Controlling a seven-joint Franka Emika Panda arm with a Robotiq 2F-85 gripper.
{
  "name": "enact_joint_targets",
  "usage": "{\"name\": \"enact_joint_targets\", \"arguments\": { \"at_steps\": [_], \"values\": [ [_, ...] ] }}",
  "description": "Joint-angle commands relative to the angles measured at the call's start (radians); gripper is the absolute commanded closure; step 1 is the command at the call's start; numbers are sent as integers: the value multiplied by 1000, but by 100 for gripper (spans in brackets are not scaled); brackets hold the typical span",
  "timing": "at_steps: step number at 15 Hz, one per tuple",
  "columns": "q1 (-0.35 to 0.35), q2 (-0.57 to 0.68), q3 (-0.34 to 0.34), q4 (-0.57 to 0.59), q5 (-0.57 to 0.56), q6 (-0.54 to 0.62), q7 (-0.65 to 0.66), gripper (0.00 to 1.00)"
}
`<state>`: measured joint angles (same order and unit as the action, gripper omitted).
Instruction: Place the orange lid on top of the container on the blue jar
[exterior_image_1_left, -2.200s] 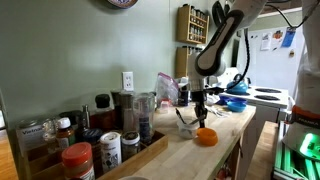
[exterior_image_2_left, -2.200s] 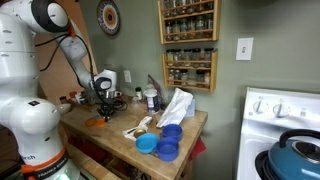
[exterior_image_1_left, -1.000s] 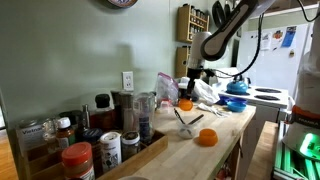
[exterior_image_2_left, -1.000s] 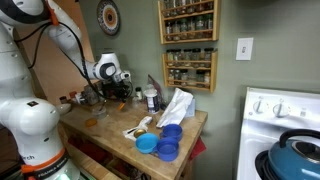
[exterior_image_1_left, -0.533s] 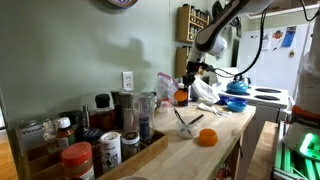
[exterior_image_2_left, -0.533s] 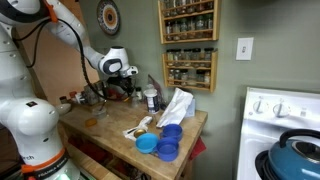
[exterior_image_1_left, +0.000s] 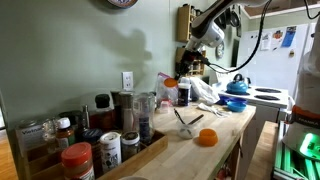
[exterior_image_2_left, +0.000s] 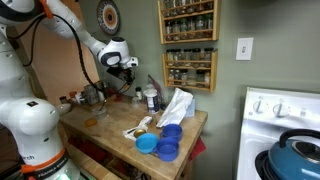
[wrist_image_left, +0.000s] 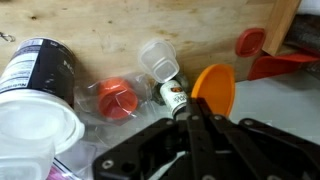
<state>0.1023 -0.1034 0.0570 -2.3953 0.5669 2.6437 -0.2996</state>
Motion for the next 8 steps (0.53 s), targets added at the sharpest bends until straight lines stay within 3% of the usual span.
{"name": "enact_joint_targets", "arguments": {
  "at_steps": [1, 3, 8],
  "values": [
    [13, 0, -4, 1, -12, -2, 6, 97],
    [20, 11, 4, 3, -18, -14, 26, 99],
    [-59, 21, -60, 68, -36, -53, 244, 99]
  ]
}}
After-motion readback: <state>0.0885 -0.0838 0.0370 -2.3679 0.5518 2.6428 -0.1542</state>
